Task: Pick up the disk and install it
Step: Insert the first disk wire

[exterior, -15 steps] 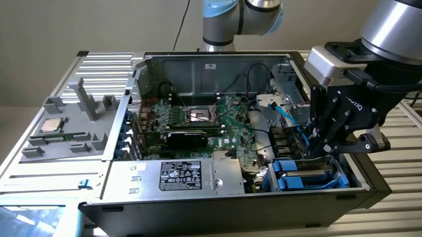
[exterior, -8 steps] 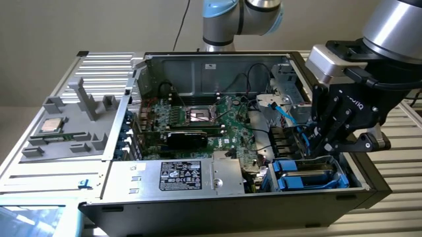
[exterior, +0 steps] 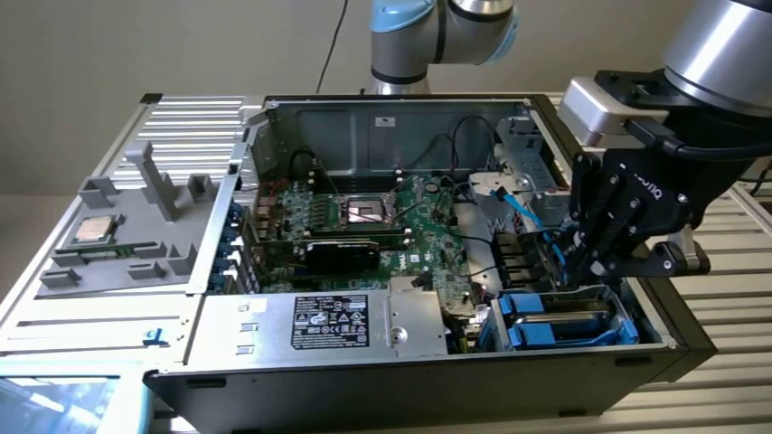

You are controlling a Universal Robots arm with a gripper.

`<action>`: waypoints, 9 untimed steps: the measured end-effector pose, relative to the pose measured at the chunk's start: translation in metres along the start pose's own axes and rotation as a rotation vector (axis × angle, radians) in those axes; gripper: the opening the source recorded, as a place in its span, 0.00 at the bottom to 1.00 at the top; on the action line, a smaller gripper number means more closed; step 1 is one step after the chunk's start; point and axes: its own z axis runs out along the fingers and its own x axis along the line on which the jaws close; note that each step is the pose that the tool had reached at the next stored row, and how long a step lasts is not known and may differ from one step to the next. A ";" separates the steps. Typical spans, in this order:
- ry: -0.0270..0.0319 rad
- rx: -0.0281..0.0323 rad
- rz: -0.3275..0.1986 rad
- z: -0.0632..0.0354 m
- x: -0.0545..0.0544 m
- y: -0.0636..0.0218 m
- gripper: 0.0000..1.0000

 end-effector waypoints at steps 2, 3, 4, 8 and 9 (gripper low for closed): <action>0.0003 -0.0031 0.009 0.0001 0.000 0.0000 0.17; 0.0018 -0.0039 0.012 0.0001 0.000 -0.0002 0.17; 0.0032 -0.0046 0.015 0.0001 0.000 -0.0005 0.17; 0.0047 -0.0110 0.022 0.0000 0.000 -0.0014 0.17; 0.0048 -0.0143 0.023 -0.0001 -0.001 -0.0016 0.17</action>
